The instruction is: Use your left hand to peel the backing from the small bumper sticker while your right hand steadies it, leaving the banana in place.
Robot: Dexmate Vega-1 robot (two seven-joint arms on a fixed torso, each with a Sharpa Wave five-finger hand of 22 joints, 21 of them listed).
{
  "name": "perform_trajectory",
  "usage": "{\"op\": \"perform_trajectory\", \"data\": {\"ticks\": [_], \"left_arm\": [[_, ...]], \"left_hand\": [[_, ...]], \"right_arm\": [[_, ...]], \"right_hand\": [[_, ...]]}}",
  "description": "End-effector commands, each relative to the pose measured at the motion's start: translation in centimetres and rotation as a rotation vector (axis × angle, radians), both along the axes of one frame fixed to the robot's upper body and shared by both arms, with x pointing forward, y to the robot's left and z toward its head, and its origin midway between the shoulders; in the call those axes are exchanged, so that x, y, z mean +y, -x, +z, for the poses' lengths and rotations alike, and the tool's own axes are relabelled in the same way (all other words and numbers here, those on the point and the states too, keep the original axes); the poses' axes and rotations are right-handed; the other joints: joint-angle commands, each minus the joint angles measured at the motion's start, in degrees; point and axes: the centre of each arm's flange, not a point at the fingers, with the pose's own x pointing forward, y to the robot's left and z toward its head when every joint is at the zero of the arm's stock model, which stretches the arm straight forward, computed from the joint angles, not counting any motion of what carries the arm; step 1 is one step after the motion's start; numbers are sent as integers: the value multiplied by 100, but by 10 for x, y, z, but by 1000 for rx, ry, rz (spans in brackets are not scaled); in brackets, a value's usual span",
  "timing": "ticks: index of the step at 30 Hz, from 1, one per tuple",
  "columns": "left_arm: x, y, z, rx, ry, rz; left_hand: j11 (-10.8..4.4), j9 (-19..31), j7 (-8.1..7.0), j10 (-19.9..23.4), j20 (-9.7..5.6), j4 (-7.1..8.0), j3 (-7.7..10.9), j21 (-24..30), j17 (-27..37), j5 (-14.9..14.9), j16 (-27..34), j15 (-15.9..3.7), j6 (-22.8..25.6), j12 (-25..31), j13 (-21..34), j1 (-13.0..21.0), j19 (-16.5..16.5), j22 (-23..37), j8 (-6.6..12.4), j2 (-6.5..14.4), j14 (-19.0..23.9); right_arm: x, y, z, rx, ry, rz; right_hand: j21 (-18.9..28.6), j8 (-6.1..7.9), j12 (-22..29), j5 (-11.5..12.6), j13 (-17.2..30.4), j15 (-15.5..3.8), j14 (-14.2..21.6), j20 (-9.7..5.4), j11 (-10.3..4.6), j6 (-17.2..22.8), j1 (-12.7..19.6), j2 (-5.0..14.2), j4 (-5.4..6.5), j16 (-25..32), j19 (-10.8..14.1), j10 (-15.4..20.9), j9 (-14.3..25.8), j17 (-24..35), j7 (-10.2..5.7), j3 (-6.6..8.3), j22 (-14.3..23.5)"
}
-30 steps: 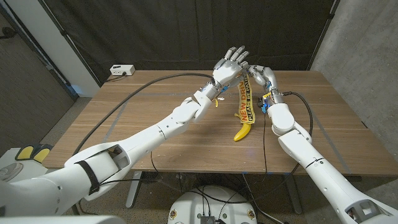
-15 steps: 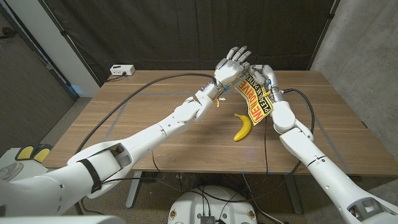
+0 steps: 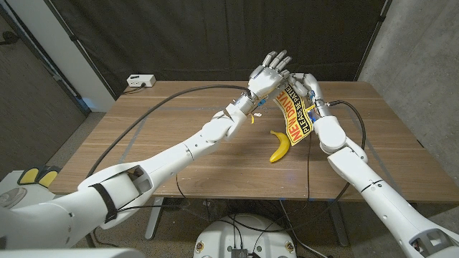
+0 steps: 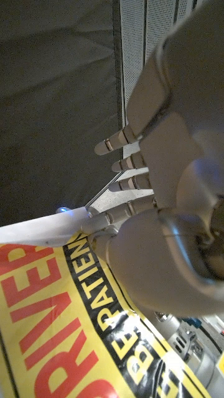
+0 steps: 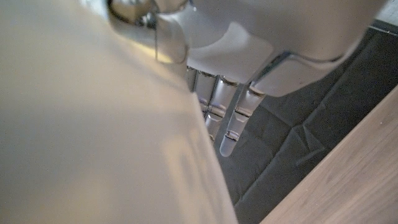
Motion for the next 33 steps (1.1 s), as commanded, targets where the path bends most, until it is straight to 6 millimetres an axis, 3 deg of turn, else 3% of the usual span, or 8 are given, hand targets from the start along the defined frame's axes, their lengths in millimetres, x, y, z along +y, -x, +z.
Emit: {"op": "perform_trajectory", "data": {"ticks": [1, 20, 26, 27, 30, 31, 32, 33], "left_arm": [[1, 8, 8, -47, -75, 46], [6, 19, 20, -83, -178, 122], [8, 21, 20, -85, -176, 132], [8, 21, 20, -86, -174, 133], [9, 21, 20, -81, -171, 133], [10, 21, 20, -81, -170, 132], [10, 20, 21, -70, -164, 125], [10, 20, 21, -70, -164, 125]], "left_hand": [[-26, 3, -212, 44, 18, 9, -18, 35, -2, 41, 58, -20, 53, 32, 7, 66, 68, 6, -23, 9, 56], [-63, 23, -218, 61, 15, 21, -43, 54, -9, 60, 66, -57, 33, 29, 9, 86, 143, 4, -26, 18, 78], [-66, 26, -208, 81, 14, 22, -49, 59, -12, 66, 73, -71, 32, 34, 9, 97, 164, 3, -25, 20, 97], [-74, 35, -204, 95, 14, 22, -51, 60, -12, 68, 74, -72, 35, 38, 9, 99, 169, 2, -19, 20, 101], [-81, 64, -197, 99, 14, 23, -55, 62, -14, 72, 78, -77, 12, 38, 10, 106, 179, 1, -11, 22, 111], [-82, 64, -195, 97, 15, 23, -56, 62, -14, 73, 78, -79, 10, 37, 10, 107, 181, 1, -11, 23, 111], [-89, 62, -187, 100, 15, 24, -57, 62, -15, 75, 78, -82, 3, 37, 10, 109, 185, 1, -15, 24, 112], [-83, 59, -190, 103, 15, 24, -58, 63, -15, 76, 80, -84, 1, 38, 10, 111, 187, 1, -18, 24, 117]], "right_arm": [[-12, 9, 6, 68, 65, 50], [-35, 4, 19, 173, 160, 211], [-36, 1, 26, 217, 214, 239], [-36, 0, 26, 211, 213, 233], [-36, -1, 26, 200, 206, 224], [-36, -2, 26, 203, 201, 232], [-37, -7, 24, 207, 182, 278], [-37, -8, 24, 205, 183, 282]], "right_hand": [[44, -74, -67, 45, 7, -149, -88, 41, -18, -143, -793, -721, -48, -25, -57, -155, -3, -62, -6, -128, 15], [91, -161, -273, 87, -45, -114, -382, 101, -143, -533, -770, -633, -158, -434, -162, -584, -46, -408, -206, -22, -2], [154, 26, -136, 107, 80, -155, -284, 88, -174, -182, -273, -391, -480, -449, -161, -430, 6, -359, -218, 345, -21], [197, 164, 12, 134, 162, -214, -121, 26, -180, 124, -111, -333, -586, -341, -121, -193, 47, -267, -227, 464, -28], [283, 387, 281, 190, 331, -351, 98, -63, -297, 576, 158, -268, -706, -241, -55, 208, 138, -140, -316, 682, -35], [302, 450, 335, 197, 382, -356, 129, -75, -316, 691, 206, -277, -714, -250, -50, 258, 167, -125, -311, 728, -37], [326, 393, 296, 140, 433, -334, 58, -57, -308, 545, 31, -384, -614, -262, -59, 61, 175, -62, -278, 650, -40], [327, 94, 95, 75, 343, -205, -168, 48, -236, 9, -458, -393, -350, -485, -201, -311, 87, -161, -239, 558, -48]]}}
